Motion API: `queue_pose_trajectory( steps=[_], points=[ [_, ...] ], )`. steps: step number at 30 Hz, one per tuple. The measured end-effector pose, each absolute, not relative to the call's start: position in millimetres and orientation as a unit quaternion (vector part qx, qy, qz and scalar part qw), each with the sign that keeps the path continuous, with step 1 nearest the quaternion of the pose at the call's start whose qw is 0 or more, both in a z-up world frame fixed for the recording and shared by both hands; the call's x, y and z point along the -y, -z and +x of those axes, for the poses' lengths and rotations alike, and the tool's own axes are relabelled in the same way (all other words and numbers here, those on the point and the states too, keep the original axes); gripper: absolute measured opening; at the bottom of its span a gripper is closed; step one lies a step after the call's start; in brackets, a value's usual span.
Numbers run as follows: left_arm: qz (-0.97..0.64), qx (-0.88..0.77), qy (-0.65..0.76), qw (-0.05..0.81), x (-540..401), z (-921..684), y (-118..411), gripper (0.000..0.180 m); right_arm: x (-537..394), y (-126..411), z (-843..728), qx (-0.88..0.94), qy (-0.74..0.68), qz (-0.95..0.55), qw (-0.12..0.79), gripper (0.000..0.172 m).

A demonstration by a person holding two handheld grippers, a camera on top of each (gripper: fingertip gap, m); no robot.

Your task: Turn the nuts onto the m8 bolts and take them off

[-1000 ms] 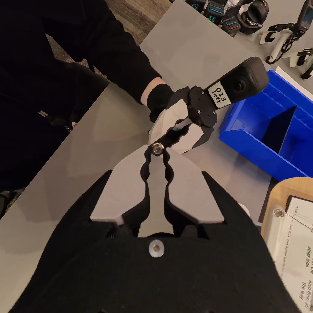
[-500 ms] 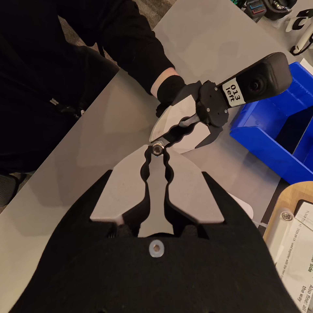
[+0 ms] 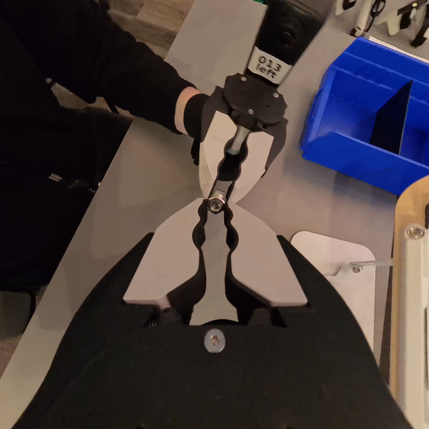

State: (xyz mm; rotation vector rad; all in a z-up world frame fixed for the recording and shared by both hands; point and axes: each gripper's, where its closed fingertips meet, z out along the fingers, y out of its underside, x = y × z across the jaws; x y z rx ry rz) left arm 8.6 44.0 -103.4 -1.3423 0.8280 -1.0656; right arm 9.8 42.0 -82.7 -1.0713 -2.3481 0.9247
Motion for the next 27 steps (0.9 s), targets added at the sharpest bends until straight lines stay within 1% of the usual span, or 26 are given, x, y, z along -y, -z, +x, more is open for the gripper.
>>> queue_pose_trajectory(
  steps=[7, 12, 19, 21, 24, 27],
  points=[
    [-0.616, -0.336, 0.339, 0.627, -65.6, 2.0, 103.7, 0.015, -60.5, 84.0, 5.8, 0.778, -0.361, -0.464, 0.220, 0.014],
    [-0.634, -0.333, 0.272, 0.643, -72.5, -1.9, 104.2, 0.015, -68.0, 84.3, 2.7, 0.737, -0.382, -0.509, 0.230, 0.014],
    [-0.626, -0.337, 0.181, 0.680, -72.5, -3.8, 91.0, 0.015, -75.5, 94.5, 0.0, 0.667, -0.429, -0.571, 0.209, 0.014],
    [-0.636, -0.335, 0.141, 0.680, -77.6, -3.9, 91.3, 0.015, -69.3, 94.8, -3.9, 0.656, -0.448, -0.566, 0.219, 0.014],
    [-0.626, -0.327, 0.173, 0.686, -73.4, -4.4, 88.1, 0.015, -71.4, 90.3, -6.2, 0.630, -0.472, -0.572, 0.229, 0.014],
    [-0.635, -0.322, 0.182, 0.678, -76.8, -7.7, 95.8, 0.014, -68.7, 100.3, -7.1, 0.625, -0.481, -0.573, 0.223, 0.014]
  ],
)
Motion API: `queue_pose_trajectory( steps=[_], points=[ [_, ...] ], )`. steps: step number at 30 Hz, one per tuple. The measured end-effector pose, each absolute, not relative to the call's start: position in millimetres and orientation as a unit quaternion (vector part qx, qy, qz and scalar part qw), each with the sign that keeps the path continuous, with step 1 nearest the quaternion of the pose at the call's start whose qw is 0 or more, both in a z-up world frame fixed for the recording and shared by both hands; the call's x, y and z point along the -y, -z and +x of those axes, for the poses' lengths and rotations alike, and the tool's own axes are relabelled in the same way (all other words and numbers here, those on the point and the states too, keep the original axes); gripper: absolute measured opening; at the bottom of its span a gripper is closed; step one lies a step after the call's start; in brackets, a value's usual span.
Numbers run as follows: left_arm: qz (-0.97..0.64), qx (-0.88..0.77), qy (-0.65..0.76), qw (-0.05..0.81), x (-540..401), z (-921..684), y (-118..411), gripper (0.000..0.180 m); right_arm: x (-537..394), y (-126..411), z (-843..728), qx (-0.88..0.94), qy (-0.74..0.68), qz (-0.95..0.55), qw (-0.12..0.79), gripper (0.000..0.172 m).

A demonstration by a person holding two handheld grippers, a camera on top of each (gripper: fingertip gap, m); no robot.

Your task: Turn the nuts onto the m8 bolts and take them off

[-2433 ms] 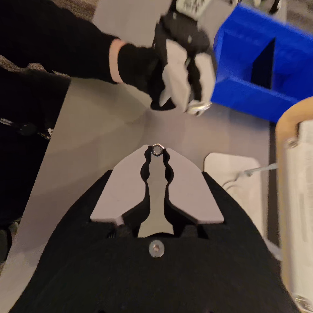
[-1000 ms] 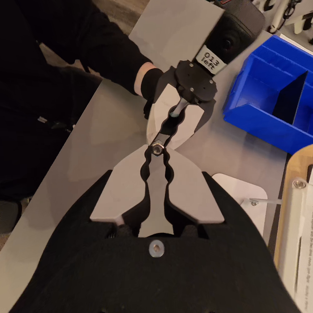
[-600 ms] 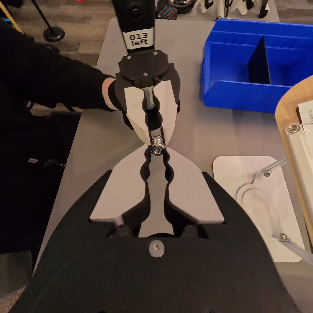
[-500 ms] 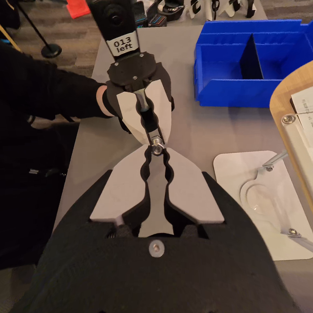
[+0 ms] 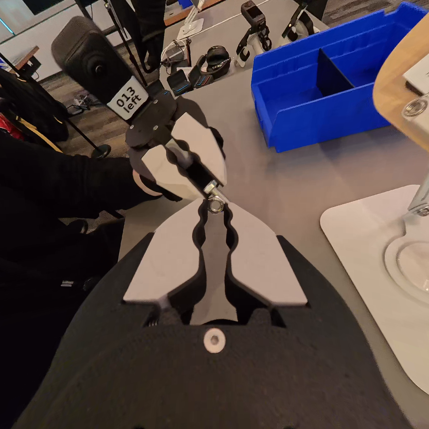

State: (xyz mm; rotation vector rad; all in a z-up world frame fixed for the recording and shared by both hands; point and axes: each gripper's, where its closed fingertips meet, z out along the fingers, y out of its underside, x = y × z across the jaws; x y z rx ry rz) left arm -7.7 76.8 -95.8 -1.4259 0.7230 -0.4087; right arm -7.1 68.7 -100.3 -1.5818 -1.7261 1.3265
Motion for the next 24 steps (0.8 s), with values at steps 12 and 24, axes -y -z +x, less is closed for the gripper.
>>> queue_pose_trajectory(
  steps=[12, 24],
  points=[
    [-0.534, -0.165, 0.478, 0.678, -63.4, -29.8, 58.8, 0.014, -68.5, 78.7, -4.5, 0.571, -0.558, -0.527, 0.292, 0.014],
    [-0.780, -0.348, 0.309, 0.419, -56.7, 1.7, 210.1, 0.015, -75.7, 138.2, 32.3, 0.620, -0.458, -0.573, 0.277, 0.013]
  ],
)
